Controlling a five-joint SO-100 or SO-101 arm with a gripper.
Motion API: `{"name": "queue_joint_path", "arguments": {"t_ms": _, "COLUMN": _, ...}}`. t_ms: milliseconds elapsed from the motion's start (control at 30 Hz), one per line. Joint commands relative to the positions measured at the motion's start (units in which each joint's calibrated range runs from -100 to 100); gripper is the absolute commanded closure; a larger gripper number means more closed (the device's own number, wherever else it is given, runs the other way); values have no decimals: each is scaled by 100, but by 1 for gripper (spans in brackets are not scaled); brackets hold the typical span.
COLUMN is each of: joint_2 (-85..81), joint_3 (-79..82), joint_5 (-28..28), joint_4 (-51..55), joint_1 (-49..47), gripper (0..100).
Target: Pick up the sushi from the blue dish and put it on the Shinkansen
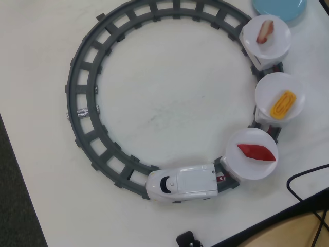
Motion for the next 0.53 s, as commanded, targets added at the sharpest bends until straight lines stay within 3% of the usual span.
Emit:
{"name": "queue_joint_path", "arguments": {"t_ms": 0, "joint_2": -877, "joint_3": 1527, "joint_5": 72, "joint_4": -221, "joint_1": 84, "gripper": 74}}
{"name": "queue_joint_path", "arguments": {"t_ms": 200, "joint_2": -852, "joint_3": 2524, "joint_5": 72, "joint_4": -641, "joint_1": 67, "gripper": 74}}
{"name": "queue_joint_path", "arguments": {"t_ms": 500, "joint_2": -919, "joint_3": 2551, "joint_5": 66, "joint_4": -615, "joint_1": 84, "gripper": 74}}
